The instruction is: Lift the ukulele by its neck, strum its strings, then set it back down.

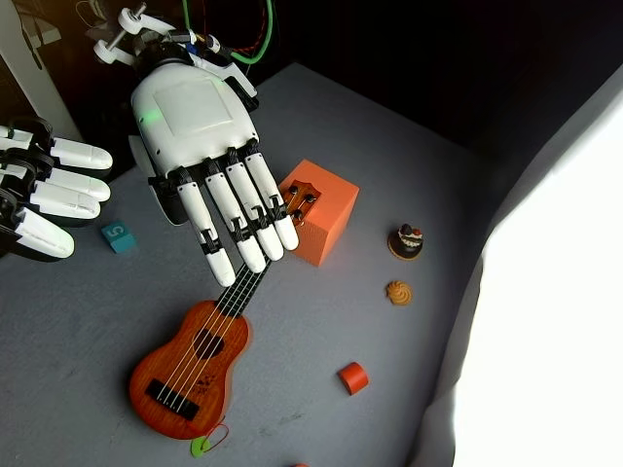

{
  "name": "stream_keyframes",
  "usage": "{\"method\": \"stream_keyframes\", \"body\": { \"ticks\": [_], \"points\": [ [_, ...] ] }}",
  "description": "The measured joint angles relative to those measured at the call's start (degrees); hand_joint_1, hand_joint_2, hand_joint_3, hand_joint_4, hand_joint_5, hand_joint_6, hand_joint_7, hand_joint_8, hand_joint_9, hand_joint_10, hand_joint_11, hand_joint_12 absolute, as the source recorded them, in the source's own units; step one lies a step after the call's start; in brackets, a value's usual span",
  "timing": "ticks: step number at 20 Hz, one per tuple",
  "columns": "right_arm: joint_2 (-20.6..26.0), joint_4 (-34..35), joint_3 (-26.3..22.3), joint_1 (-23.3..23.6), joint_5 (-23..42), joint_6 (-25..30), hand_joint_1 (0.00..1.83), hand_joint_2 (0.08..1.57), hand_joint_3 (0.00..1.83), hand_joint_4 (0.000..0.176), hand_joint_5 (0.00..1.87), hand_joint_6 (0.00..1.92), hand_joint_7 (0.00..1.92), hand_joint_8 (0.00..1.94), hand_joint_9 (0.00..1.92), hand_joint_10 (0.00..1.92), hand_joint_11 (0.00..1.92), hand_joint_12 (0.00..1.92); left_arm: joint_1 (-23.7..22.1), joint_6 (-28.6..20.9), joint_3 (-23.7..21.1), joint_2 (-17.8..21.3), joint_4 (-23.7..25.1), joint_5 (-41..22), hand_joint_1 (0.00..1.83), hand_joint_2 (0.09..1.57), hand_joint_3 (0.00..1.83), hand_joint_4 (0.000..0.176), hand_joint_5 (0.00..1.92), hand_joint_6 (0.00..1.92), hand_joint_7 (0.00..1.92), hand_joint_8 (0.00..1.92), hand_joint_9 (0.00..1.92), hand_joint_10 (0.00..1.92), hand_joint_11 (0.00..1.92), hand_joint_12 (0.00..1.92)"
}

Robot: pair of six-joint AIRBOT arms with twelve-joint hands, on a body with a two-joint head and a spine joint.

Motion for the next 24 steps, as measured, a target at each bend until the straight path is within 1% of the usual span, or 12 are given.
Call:
{"method": "stream_keyframes", "body": {
  "ticks": [2, 4, 9, 10, 11, 15, 16, 17, 19, 21, 22, 24],
  "points": [
    [-0.3, 1.0, 1.6, -0.6, -1.7, 0.0, 0.3, 1.31, 0.0, 0.0, 0.21, 0.06, 0.33, 0.01, 0.17, 0.27, 0.0, 0.96, 1.1, 0.0, 1.1, -1.1, 0.3, -0.1, 0.9, 1.07, 0.0, 0.0, 0.0, 0.0, 0.0, 0.0, 0.0, 0.0, 0.0, 0.0],
    [-0.3, 5.1, 2.9, -0.6, -0.7, 0.5, 0.29, 1.31, 0.0, 0.0, 0.21, 0.05, 0.31, 0.0, 0.15, 0.26, 0.0, 0.93, 1.7, 0.0, 2.6, -2.4, -0.2, -0.3, 0.91, 1.07, 0.0, 0.0, 0.0, 0.0, 0.0, 0.0, 0.0, 0.0, 0.0, 0.0],
    [-0.8, 9.4, 3.0, -0.6, -0.5, 2.6, 0.29, 1.31, 0.0, 0.0, 0.21, 0.04, 0.32, 0.01, 0.18, 0.27, 0.0, 0.94, 2.1, -0.1, 7.2, -5.0, -0.1, -0.5, 0.91, 1.08, 0.0, 0.0, 0.0, 0.0, 0.0, 0.0, 0.0, 0.0, 0.0, 0.0],
    [-0.8, 9.8, 3.0, -0.6, -0.6, 3.3, 0.31, 1.31, 0.0, 0.0, 0.22, 0.05, 0.33, 0.01, 0.2, 0.27, 0.0, 0.99, 2.3, -0.1, 7.9, -5.4, 0.2, -0.9, 0.92, 1.08, 0.0, 0.0, 0.0, 0.0, 0.0, 0.0, 0.0, 0.0, 0.0, 0.0],
    [-0.8, 10.1, 3.0, -0.6, -0.5, 3.5, 0.33, 1.3, 0.0, 0.0, 0.23, 0.05, 0.33, 0.01, 0.19, 0.27, 0.0, 1.01, 2.7, -0.1, 9.0, -5.9, 0.0, -1.2, 0.93, 1.09, 0.0, 0.002, 0.0, 0.0, 0.0, 0.0, 0.0, 0.0, 0.0, 0.0],
    [-1.1, 10.3, 3.0, -0.6, -0.5, 3.5, 0.29, 1.31, 0.0, 0.0, 0.23, 0.04, 0.32, 0.0, 0.19, 0.25, 0.0, 1.05, 4.1, -0.1, 11.8, -6.7, 1.5, -3.1, 0.92, 1.09, 0.0, 0.003, 0.0, 0.0, 0.0, 0.0, 0.0, 0.0, 0.0, 0.0],
    [-1.2, 10.3, 3.0, -0.6, -0.5, 3.5, 0.28, 1.31, 0.0, 0.0, 0.23, 0.04, 0.32, 0.0, 0.2, 0.26, 0.0, 1.05, 4.5, -0.5, 12.7, -7.0, 1.8, -3.8, 0.93, 1.1, 0.0, 0.002, 0.0, 0.0, 0.0, 0.0, 0.0, 0.0, 0.0, 0.0],
    [-1.3, 10.2, 3.0, -0.6, -0.5, 3.6, 0.3, 1.31, 0.0, 0.0, 0.24, 0.04, 0.33, 0.0, 0.2, 0.26, 0.0, 1.04, 4.9, -0.8, 13.2, -7.1, 2.0, -4.3, 0.93, 1.09, 0.0, 0.005, 0.0, 0.0, 0.0, 0.0, 0.0, 0.0, 0.0, 0.0],
    [-1.3, 10.3, 3.0, -0.6, -0.5, 3.6, 0.31, 1.3, 0.0, 0.0, 0.23, 0.04, 0.33, 0.01, 0.21, 0.26, 0.0, 1.04, 5.4, -1.0, 14.7, -7.8, 2.3, -4.9, 0.91, 1.1, 0.0, 0.0, 0.0, 0.0, 0.0, 0.0, 0.0, 0.0, 0.0, 0.0],
    [-1.3, 10.3, 3.0, -0.6, -0.5, 3.6, 0.32, 1.3, 0.0, 0.0, 0.23, 0.03, 0.33, 0.0, 0.21, 0.25, 0.0, 1.08, 5.8, -1.2, 16.2, -8.7, 3.4, -5.7, 0.91, 1.1, 0.0, 0.0, 0.0, 0.0, 0.0, 0.0, 0.0, 0.0, 0.0, 0.0],
    [-1.3, 10.3, 3.0, -0.6, -0.5, 3.6, 0.34, 1.29, 0.0, 0.0, 0.24, 0.03, 0.33, 0.0, 0.21, 0.25, 0.0, 1.08, 6.1, -1.2, 16.7, -8.9, 3.7, -6.2, 0.93, 1.09, 0.0, 0.0, 0.0, 0.0, 0.0, 0.0, 0.0, 0.0, 0.0, 0.0],
    [-1.3, 10.3, 3.0, -0.6, -0.5, 3.6, 0.32, 1.3, 0.0, 0.0, 0.23, 0.03, 0.33, 0.0, 0.21, 0.24, 0.0, 1.03, 6.6, -1.3, 18.3, -9.7, 3.9, -6.9, 0.93, 1.09, 0.0, 0.0, 0.0, 0.0, 0.0, 0.0, 0.0, 0.0, 0.0, 0.0]
  ]
}}
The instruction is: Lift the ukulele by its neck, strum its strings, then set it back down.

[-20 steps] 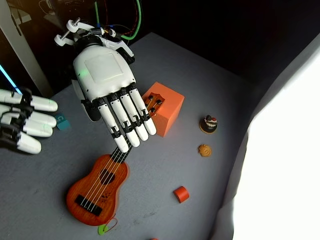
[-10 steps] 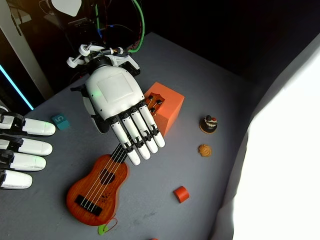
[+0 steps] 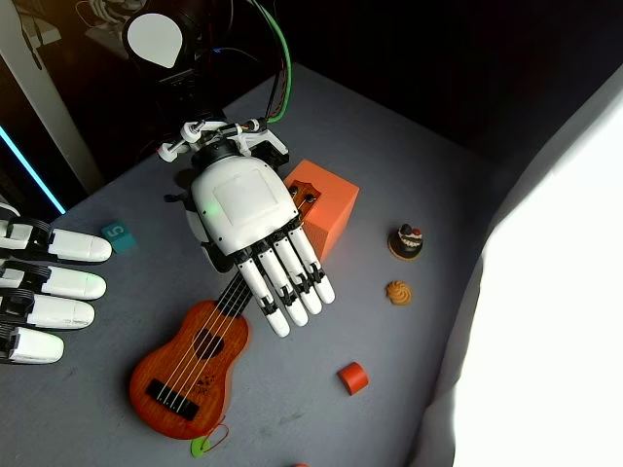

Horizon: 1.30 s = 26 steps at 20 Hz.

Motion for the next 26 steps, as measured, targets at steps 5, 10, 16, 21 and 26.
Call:
{"method": "stream_keyframes", "body": {
  "ticks": [5, 10, 16, 21, 26],
  "points": [
    [-0.3, -0.1, 0.0, 0.0, 0.1, 0.0, 0.31, 1.3, 0.0, 0.0, 0.25, 0.03, 0.34, 0.0, 0.22, 0.24, 0.0, 1.08, 1.6, -1.3, 2.6, -1.1, 1.3, -1.5, 0.95, 1.09, 0.0, 0.0, 0.0, 0.0, 0.0, 0.0, 0.0, 0.0, 0.0, 0.0],
    [-0.3, 0.0, 0.0, 0.0, 0.0, 0.0, 0.34, 1.29, 0.0, 0.0, 0.25, 0.03, 0.33, 0.0, 0.22, 0.24, 0.0, 1.06, 2.4, -2.1, 4.0, -1.4, 1.9, -2.3, 0.91, 1.09, 0.0, 0.002, 0.0, 0.0, 0.0, 0.0, 0.0, 0.0, 0.0, 0.0],
    [-0.4, -0.1, 0.0, -0.4, -0.2, 0.0, 0.34, 1.29, 0.0, 0.0, 0.26, 0.02, 0.34, 0.0, 0.23, 0.24, 0.0, 1.08, 3.3, -2.4, 5.1, -2.0, 2.8, -2.5, 0.91, 1.1, 0.0, 0.001, 0.0, 0.0, 0.0, 0.0, 0.0, 0.0, 0.0, 0.0],
    [-0.5, -0.1, 0.0, -0.4, 0.0, 0.0, 0.32, 1.3, 0.0, 0.0, 0.24, 0.01, 0.31, 0.0, 0.21, 0.23, 0.0, 1.04, 3.7, -2.2, 5.8, -2.3, 3.7, -2.6, 0.91, 1.1, 0.0, 0.0, 0.0, 0.0, 0.0, 0.0, 0.0, 0.0, 0.0, 0.0],
    [-0.5, -0.1, 0.0, -0.4, 0.0, 0.0, 0.33, 1.3, 0.0, 0.0, 0.24, 0.01, 0.32, 0.01, 0.21, 0.23, 0.0, 1.04, 3.9, -2.4, 5.9, -2.3, 4.2, -2.7, 0.91, 1.11, 0.0, 0.0, 0.02, 0.0, 0.13, 0.0, 0.13, 0.01, 0.01, 0.31]
  ]
}}
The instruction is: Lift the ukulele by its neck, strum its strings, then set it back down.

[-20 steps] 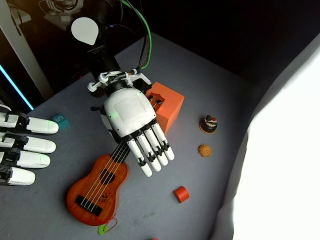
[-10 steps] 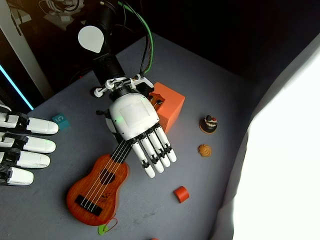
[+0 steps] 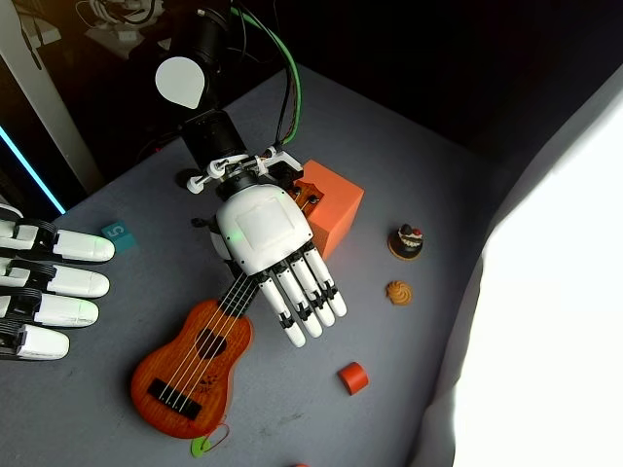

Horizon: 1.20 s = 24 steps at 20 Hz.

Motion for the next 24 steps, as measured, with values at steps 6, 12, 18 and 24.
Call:
{"method": "stream_keyframes", "body": {
  "ticks": [6, 12, 18, 24],
  "points": [
    [0.0, 0.0, 0.0, 0.0, 0.0, -0.1, 0.33, 1.31, 0.0, 0.0, 0.23, 0.01, 0.31, 0.0, 0.19, 0.23, 0.0, 1.03, 0.0, -0.4, 0.0, 0.0, 0.1, 0.0, 0.96, 1.1, 0.0, 0.0, 0.39, 1.04, 0.38, 1.42, 0.38, 1.53, 0.23, 1.73],
    [0.0, 0.0, 0.0, 0.0, 0.1, -0.2, 0.31, 1.31, 0.0, 0.0, 0.24, 0.01, 0.31, 0.01, 0.2, 0.23, 0.0, 1.0, 0.0, -0.6, 0.0, 0.0, 0.2, -0.1, 1.07, 0.98, 0.0, 0.0, 0.66, 1.91, 0.79, 1.92, 0.94, 1.92, 1.01, 1.92],
    [0.0, 0.0, 0.0, 0.0, 0.1, -0.2, 0.33, 1.3, 0.0, 0.0, 0.26, 0.01, 0.32, 0.0, 0.23, 0.22, 0.0, 1.07, 0.2, -1.7, -0.6, 0.0, 0.5, -0.2, 1.2, 1.06, 0.3, 0.002, 1.23, 1.89, 1.55, 1.92, 1.65, 1.92, 1.72, 1.92],
    [0.0, -0.1, 0.0, 0.0, 0.1, -0.3, 0.31, 1.31, 0.0, 0.0, 0.24, 0.0, 0.31, 0.0, 0.21, 0.21, 0.0, 1.06, -0.8, -3.3, -2.5, 1.2, -1.3, -0.5, 1.52, 1.24, 0.04, 0.111, 1.39, 1.92, 1.55, 1.92, 1.65, 1.92, 1.69, 1.92]
  ]
}}
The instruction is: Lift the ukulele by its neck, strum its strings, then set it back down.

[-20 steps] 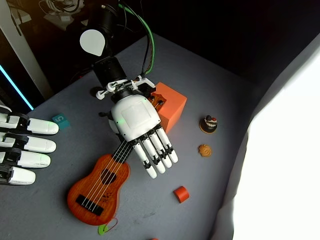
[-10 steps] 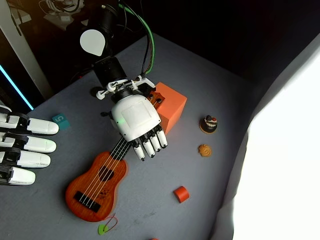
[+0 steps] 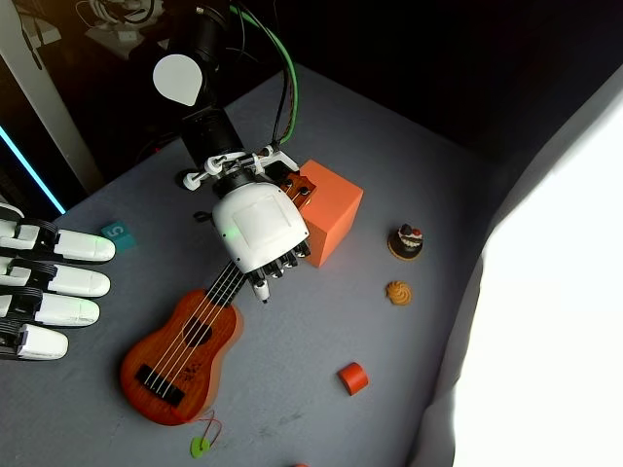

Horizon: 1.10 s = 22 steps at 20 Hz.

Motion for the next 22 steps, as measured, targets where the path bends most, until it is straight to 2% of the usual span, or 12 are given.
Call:
{"method": "stream_keyframes", "body": {
  "ticks": [5, 9, 15, 18, 20, 21, 22],
  "points": [
    [0.0, 0.1, 0.0, 0.0, 0.1, 0.0, 0.32, 1.31, 0.0, 0.0, 0.25, 0.01, 0.33, 0.01, 0.23, 0.21, 0.0, 1.08, -1.6, 0.0, -1.8, 1.2, -2.9, -0.8, 1.54, 1.23, 0.03, 0.1, 1.39, 1.92, 1.55, 1.92, 1.64, 1.92, 1.68, 1.92],
    [-0.1, 0.0, 0.0, 0.0, 0.2, -0.1, 0.33, 1.31, 0.0, 0.0, 0.25, 0.01, 0.33, 0.01, 0.24, 0.21, 0.0, 1.06, -4.1, 1.8, -3.5, 3.4, -6.6, -0.8, 1.52, 1.24, 0.03, 0.086, 1.38, 1.92, 1.53, 1.92, 1.62, 1.92, 1.65, 1.92],
    [-0.1, 0.0, 0.0, 0.0, 0.2, 0.2, 0.3, 1.31, 0.0, 0.0, 0.24, 0.0, 0.34, 0.0, 0.23, 0.19, 0.0, 1.02, -7.3, 4.1, -5.9, 5.9, -10.8, -1.2, 1.49, 1.25, 0.03, 0.075, 1.38, 1.92, 1.52, 1.92, 1.6, 1.92, 1.63, 1.92],
    [-0.1, -0.2, 0.0, 0.8, -0.2, 3.8, 0.3, 1.31, 0.0, 0.0, 0.25, 0.01, 0.33, 0.0, 0.23, 0.19, 0.0, 1.01, -8.7, 4.4, -7.4, 7.3, -12.0, -1.8, 1.49, 1.26, 0.03, 0.074, 1.36, 1.92, 1.51, 1.92, 1.6, 1.92, 1.63, 1.92],
    [0.0, -0.2, 0.0, 3.5, -1.4, 6.1, 0.33, 1.31, 0.0, 0.0, 0.26, 0.01, 0.32, 0.0, 0.23, 0.19, 0.0, 1.01, -9.5, 4.9, -7.8, 8.1, -12.6, -1.9, 1.48, 1.26, 0.03, 0.073, 1.36, 1.92, 1.51, 1.92, 1.6, 1.92, 1.63, 1.92],
    [0.0, -0.9, 0.3, 4.5, -1.9, 8.7, 0.32, 1.31, 0.0, 0.0, 0.25, 0.01, 0.31, 0.0, 0.23, 0.18, 0.0, 0.99, -9.7, 5.4, -8.0, 8.3, -12.8, -1.8, 1.47, 1.27, 0.03, 0.072, 1.35, 1.92, 1.51, 1.92, 1.6, 1.92, 1.63, 1.92],
    [-0.1, -5.2, 1.6, 6.7, -3.4, 16.8, 0.33, 1.31, 0.0, 0.0, 0.26, 0.01, 0.32, 0.0, 0.23, 0.18, 0.0, 1.02, -10.3, 6.0, -8.5, 8.7, -13.4, -1.7, 1.47, 1.27, 0.03, 0.073, 1.35, 1.92, 1.51, 1.92, 1.6, 1.92, 1.63, 1.92]
  ]
}}
